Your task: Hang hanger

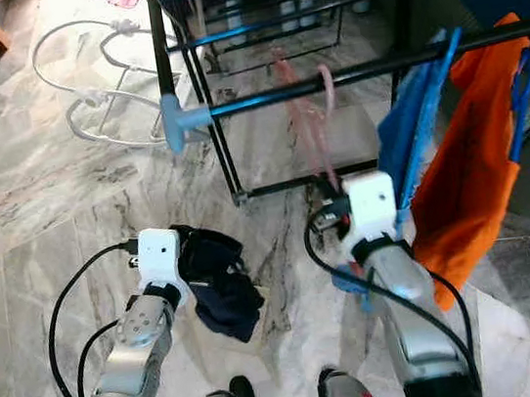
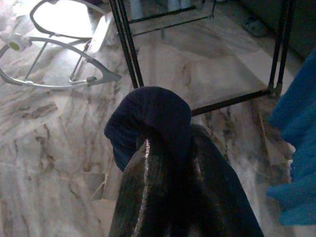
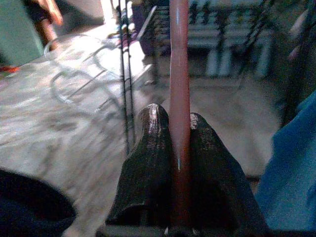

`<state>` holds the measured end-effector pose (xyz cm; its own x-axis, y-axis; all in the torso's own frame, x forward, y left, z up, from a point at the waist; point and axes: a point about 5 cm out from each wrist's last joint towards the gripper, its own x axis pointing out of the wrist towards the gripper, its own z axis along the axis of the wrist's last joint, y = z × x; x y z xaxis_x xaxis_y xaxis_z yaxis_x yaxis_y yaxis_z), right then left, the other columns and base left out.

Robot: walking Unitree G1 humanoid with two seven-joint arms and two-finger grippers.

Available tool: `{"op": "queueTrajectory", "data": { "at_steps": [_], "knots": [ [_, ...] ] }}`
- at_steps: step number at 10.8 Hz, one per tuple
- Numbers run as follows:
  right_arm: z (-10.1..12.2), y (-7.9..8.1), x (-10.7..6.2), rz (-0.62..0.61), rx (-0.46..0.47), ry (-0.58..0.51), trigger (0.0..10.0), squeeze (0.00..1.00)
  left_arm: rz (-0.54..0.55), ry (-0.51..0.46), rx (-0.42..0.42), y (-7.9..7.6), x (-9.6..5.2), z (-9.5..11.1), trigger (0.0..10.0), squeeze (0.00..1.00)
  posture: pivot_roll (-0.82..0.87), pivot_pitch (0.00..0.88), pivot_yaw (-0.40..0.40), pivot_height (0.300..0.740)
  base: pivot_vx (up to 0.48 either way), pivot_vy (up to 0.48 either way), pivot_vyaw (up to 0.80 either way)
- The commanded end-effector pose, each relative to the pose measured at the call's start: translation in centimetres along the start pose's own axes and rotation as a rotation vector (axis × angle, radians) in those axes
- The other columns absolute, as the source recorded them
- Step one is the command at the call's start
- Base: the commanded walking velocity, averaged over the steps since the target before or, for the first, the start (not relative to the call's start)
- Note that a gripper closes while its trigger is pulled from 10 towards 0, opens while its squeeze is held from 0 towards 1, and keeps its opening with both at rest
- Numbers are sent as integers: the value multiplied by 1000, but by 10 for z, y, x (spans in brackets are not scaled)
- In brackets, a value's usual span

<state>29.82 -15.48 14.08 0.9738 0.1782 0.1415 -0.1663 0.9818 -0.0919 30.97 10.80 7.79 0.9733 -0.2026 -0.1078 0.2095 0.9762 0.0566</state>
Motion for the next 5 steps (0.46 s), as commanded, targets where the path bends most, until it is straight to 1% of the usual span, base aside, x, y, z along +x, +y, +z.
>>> {"op": "queueTrajectory", "data": {
  "at_steps": [1, 2, 3, 4, 5],
  "knots": [
    [8, 1, 0, -17, -25, -46, 588, 0, 19, 16, 14, 2, -3, -7, 10000, 0, -177, 239, 107, 740, 0, 0, 0],
    [10, -3, 4, -27, -35, -52, 0, 0, 11, 11, 11, -1, -2, -6, 10000, 0, -179, 238, 108, 740, 0, 0, 0],
    [13, -6, 10, -32, -38, -60, 1137, 0, 7, 10, 14, -1, -1, -5, 10000, 0, -181, 236, 109, 740, 0, 0, 0],
    [18, -7, 16, -35, -47, -82, 1412, 0, 7, 10, 16, -1, 0, -5, 10000, 0, -180, 234, 110, 740, 0, 0, 0],
    [28, -7, 22, -46, -54, -123, 1216, 0, 7, 7, 18, -1, 0, -5, 10000, 0, -175, 234, 110, 740, 0, 0, 0]
  ]
}}
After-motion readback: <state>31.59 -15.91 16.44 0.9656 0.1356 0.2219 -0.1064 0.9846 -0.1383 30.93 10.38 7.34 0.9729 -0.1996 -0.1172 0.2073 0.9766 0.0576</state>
